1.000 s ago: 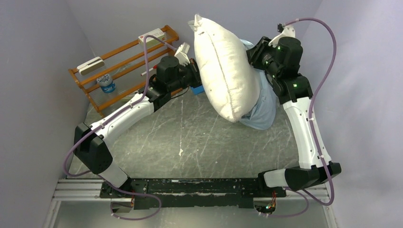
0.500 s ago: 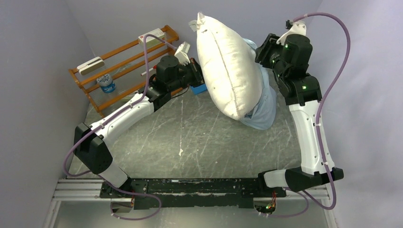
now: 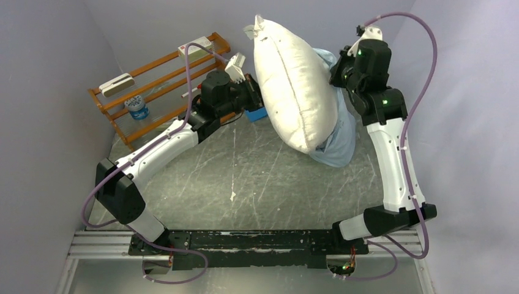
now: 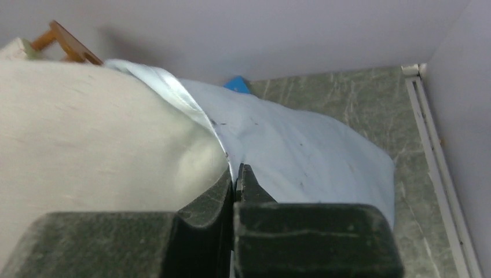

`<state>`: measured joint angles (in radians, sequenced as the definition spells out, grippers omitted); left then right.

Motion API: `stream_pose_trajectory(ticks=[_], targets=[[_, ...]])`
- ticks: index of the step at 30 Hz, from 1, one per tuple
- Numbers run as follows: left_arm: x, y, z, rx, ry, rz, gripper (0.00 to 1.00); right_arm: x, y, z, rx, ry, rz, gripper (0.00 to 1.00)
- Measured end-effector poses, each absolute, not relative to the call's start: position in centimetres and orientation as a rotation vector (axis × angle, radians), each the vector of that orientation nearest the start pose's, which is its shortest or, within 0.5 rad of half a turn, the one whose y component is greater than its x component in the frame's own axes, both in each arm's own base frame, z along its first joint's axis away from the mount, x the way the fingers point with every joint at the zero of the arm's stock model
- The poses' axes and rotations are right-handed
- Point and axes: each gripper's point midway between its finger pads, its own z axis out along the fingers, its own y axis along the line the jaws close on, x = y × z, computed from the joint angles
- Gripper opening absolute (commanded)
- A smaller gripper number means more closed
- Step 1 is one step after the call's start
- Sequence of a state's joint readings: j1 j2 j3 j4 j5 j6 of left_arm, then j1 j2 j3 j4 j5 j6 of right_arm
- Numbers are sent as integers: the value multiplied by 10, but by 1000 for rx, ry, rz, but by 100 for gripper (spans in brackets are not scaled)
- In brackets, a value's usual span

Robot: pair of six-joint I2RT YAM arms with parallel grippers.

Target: Put the pillow into the pillowcase

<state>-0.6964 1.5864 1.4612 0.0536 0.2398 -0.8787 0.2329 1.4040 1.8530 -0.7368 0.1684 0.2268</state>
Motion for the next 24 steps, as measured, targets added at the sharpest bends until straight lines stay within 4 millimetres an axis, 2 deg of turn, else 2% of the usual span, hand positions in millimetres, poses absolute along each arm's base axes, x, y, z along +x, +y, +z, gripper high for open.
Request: stream_pose_trajectory(ticks=[2, 3, 5, 8, 11, 13, 14, 16, 18, 21, 24], targets=[[344, -382, 369, 42, 1830, -1358, 5, 394, 74, 437, 119, 1840, 181, 0], [345, -382, 376, 47, 1829, -1352, 5, 395, 77, 451, 132, 1814, 209, 0], [348, -383, 404, 74, 1796, -1342, 5, 392, 86, 481, 158, 1735, 311, 0], [349, -379, 467, 125, 1671, -1336, 5, 371, 99, 518, 210, 1605, 509, 0], [336, -362, 502, 135, 1581, -1342, 5, 337, 110, 536, 262, 1494, 712, 0], [327, -350, 512, 124, 1556, -1352, 5, 327, 110, 545, 294, 1464, 763, 0], [322, -346, 514, 119, 1552, -1362, 5, 327, 108, 557, 315, 1445, 767, 0], [307, -339, 518, 115, 1538, -1401, 5, 335, 103, 581, 343, 1396, 753, 0], [290, -334, 521, 119, 1521, -1451, 5, 352, 97, 600, 380, 1357, 709, 0], [260, -328, 527, 138, 1509, -1526, 5, 371, 84, 614, 436, 1311, 640, 0], [250, -328, 552, 157, 1462, -1547, 5, 367, 75, 615, 476, 1289, 612, 0]])
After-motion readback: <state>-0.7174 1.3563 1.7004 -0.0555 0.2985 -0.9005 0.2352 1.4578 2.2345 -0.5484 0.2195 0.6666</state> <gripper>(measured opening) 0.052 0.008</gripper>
